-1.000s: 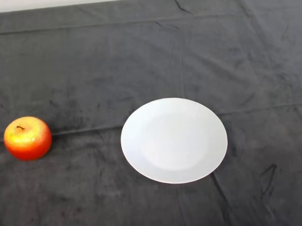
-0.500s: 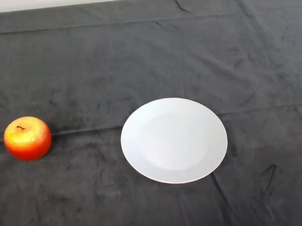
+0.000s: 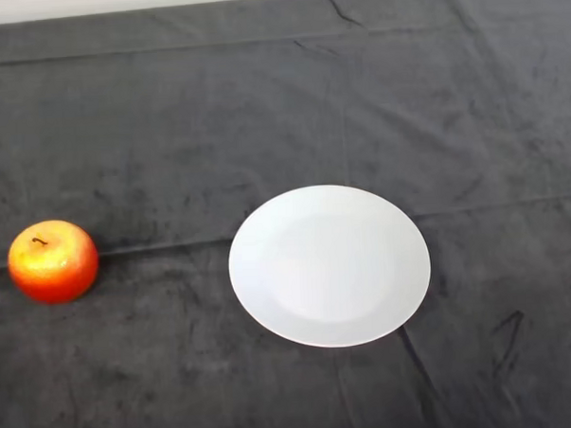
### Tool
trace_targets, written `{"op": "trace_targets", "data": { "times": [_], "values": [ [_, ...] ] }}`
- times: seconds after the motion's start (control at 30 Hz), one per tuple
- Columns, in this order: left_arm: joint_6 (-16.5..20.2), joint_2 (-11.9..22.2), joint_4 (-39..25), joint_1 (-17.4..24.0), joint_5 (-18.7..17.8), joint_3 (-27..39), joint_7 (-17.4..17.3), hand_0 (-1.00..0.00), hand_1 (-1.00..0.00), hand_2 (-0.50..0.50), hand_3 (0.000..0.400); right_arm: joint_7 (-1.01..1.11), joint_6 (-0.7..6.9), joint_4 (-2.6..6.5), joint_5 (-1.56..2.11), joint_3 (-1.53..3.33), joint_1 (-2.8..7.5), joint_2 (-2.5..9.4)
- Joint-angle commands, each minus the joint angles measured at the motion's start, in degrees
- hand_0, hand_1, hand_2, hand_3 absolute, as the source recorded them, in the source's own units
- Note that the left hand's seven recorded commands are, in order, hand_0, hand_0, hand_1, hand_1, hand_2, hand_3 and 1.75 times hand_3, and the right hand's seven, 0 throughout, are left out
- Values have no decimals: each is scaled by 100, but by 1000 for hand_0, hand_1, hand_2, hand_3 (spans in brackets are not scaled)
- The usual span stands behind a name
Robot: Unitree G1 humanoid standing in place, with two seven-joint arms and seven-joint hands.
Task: Move the apple to the plate
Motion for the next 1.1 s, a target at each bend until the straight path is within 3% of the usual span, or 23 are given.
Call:
{"op": "trace_targets", "data": {
  "times": [0.03,0.33,0.53,1.1],
  "values": [
    [122,313,184,-279,214,-103,35,0,0,0,0,-29,9,179,10,21,37,-48],
    [275,149,-9,-494,282,-297,-207,0,0,0,0,-29,9,178,10,22,38,-48],
    [415,-90,-526,-479,349,-519,-392,0,0,0,0,-28,10,171,11,22,43,-48],
    [1228,-714,-3176,488,650,-1388,-905,0,0,0,0,-10,22,91,17,21,91,-49]
  ]
}}
